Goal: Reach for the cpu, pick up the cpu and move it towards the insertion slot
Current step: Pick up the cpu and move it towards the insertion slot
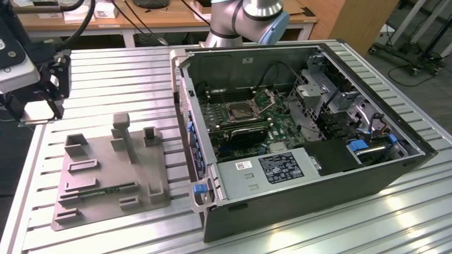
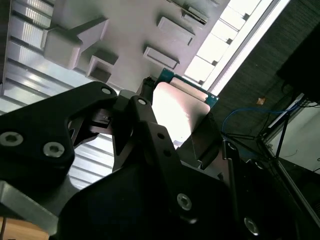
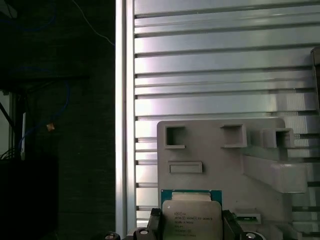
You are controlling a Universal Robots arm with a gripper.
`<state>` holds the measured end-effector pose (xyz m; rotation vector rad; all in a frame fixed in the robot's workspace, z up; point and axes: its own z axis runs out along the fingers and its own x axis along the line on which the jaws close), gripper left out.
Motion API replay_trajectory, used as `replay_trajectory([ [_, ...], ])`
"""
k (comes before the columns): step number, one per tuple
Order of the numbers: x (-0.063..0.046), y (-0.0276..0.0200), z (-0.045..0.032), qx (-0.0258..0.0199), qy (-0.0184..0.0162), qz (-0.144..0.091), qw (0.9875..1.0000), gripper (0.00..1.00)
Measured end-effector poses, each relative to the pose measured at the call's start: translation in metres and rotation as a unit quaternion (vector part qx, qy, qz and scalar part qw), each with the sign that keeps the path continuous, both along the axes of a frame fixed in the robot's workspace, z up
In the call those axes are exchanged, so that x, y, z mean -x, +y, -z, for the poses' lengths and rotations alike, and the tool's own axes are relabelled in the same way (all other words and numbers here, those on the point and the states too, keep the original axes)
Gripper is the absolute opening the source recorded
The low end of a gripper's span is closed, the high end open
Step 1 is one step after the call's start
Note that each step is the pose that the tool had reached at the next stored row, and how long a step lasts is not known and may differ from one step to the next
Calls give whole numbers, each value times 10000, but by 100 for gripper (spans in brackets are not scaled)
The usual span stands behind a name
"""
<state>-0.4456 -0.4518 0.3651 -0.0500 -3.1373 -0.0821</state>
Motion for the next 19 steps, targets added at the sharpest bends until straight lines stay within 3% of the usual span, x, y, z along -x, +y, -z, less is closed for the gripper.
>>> replay_trajectory([
  [10,1,12,-157,0,-1,0,10000,55],
  [19,-8,14,-161,1,0,4,10000,55],
])
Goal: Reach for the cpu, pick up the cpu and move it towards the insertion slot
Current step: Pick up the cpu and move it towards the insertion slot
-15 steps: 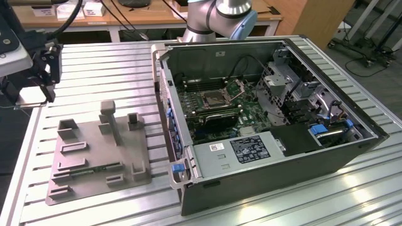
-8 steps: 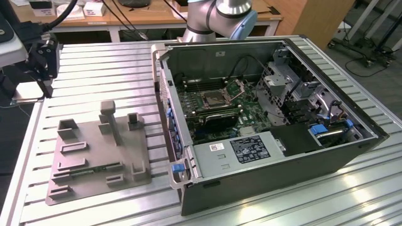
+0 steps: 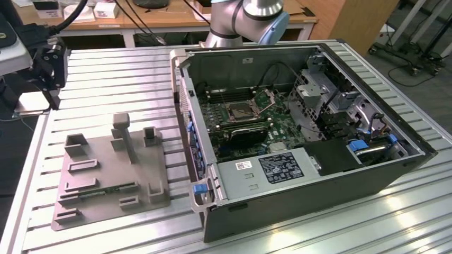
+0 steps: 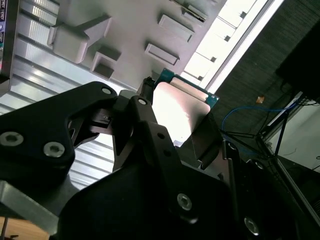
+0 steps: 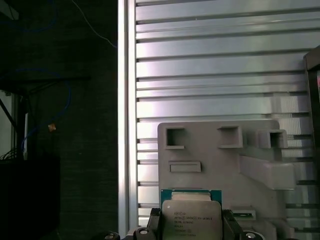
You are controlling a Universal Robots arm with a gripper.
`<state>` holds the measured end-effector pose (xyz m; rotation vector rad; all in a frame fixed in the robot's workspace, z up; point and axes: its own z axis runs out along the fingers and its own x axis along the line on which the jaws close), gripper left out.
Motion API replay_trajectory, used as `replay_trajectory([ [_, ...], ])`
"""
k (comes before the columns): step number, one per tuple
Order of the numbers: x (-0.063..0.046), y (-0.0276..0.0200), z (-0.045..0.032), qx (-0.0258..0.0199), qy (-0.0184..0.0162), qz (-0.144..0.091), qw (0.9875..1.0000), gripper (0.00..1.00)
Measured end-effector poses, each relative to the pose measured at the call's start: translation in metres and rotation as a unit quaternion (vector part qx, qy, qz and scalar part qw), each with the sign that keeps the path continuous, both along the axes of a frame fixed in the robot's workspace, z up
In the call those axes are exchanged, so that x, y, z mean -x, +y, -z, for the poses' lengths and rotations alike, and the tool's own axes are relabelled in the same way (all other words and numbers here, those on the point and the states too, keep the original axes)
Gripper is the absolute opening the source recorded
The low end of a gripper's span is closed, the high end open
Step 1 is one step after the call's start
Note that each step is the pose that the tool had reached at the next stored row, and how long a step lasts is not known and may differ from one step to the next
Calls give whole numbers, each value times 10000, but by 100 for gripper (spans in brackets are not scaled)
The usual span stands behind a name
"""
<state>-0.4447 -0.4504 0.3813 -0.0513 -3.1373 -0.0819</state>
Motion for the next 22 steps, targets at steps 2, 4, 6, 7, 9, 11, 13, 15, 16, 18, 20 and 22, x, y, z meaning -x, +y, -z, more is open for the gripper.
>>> replay_trajectory([
  [2,-13,0,1,0,0,0,10000,55],
  [4,-32,-1,1,0,0,0,10000,55],
  [6,-59,-1,2,0,-1,-1,10000,55],
  [7,-73,-1,2,0,0,0,10000,55],
  [9,-103,-1,2,0,-1,-1,10000,55],
  [11,-129,0,3,-1,-1,0,10000,55],
  [13,-149,0,3,0,-1,0,10000,55],
  [15,-168,0,3,0,-1,0,10000,55],
  [16,-178,0,3,0,0,0,10000,55],
  [18,-200,-1,3,0,0,0,10000,55],
  [20,-225,0,4,-1,-1,0,10000,55],
  [22,-250,0,4,0,-1,0,10000,55],
])
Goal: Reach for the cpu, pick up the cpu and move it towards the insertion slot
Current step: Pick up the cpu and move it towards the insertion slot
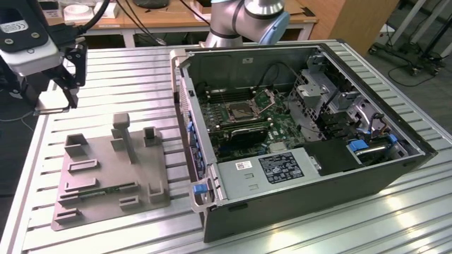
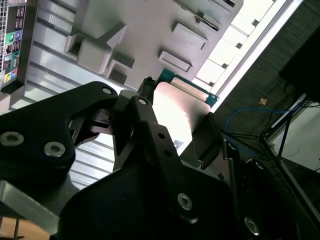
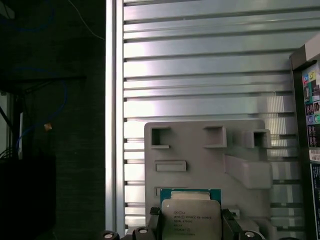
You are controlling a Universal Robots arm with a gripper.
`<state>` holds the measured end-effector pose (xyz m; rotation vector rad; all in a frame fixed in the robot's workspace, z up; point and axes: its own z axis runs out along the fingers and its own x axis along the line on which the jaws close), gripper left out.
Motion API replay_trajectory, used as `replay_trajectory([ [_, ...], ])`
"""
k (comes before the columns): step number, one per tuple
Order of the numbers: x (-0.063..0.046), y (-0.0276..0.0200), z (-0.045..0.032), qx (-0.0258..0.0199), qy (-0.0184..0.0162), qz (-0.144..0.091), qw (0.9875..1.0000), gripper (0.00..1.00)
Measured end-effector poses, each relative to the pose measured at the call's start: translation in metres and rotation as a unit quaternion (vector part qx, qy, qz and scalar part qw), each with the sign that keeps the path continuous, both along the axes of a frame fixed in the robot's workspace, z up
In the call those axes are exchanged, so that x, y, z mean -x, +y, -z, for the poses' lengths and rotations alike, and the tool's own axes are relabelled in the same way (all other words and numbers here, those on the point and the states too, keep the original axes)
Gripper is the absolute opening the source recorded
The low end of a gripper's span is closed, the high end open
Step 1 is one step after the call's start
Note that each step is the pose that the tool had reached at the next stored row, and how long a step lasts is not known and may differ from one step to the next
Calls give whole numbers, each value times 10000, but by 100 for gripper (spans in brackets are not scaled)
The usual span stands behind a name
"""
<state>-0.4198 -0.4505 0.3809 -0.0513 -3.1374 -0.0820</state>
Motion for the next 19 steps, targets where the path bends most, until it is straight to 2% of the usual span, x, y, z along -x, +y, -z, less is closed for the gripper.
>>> replay_trajectory([
  [8,-74,0,1,0,0,0,10000,55],
  [19,-110,0,2,0,-1,0,10000,55],
])
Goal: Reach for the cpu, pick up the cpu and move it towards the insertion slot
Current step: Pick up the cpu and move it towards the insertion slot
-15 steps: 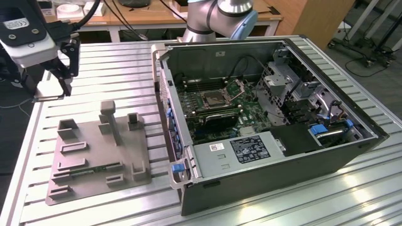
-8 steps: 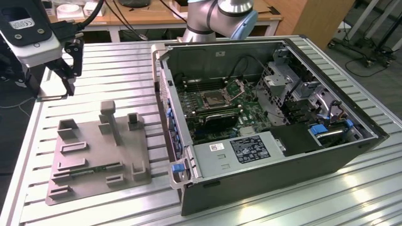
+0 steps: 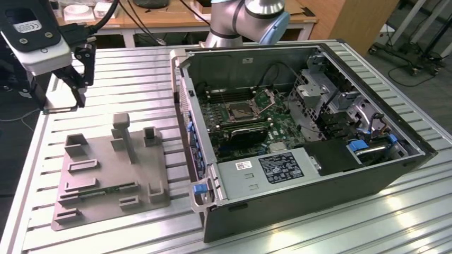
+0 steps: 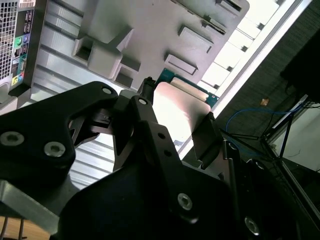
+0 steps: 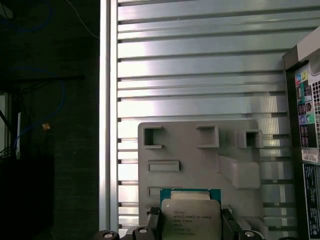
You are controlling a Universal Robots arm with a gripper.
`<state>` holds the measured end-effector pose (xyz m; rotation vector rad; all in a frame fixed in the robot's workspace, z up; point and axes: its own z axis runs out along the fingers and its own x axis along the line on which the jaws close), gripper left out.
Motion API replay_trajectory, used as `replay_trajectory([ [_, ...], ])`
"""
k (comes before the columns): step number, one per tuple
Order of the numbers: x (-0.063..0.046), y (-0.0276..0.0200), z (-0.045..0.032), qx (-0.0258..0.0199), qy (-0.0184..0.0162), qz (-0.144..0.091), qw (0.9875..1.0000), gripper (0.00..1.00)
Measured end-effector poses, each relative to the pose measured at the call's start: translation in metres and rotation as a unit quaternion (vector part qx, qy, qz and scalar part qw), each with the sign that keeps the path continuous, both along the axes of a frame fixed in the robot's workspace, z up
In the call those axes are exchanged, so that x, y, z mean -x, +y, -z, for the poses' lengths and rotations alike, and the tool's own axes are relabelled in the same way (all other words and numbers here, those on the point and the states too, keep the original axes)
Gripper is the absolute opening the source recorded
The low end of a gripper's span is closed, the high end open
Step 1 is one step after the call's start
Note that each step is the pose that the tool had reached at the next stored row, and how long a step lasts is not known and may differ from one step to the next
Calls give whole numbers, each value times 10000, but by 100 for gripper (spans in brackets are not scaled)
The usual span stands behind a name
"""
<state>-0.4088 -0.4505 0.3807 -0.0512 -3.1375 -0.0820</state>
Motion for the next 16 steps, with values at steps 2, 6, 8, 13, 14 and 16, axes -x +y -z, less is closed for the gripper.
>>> replay_trajectory([
  [2,-10,0,-1,1,1,0,10000,55],
  [6,-28,0,0,0,0,0,10000,55],
  [8,-36,0,1,0,-1,0,10000,55],
  [13,-52,0,1,0,-2,0,10000,55],
  [14,-55,0,2,0,-2,0,10000,55],
  [16,-61,1,1,0,-2,0,10000,55],
])
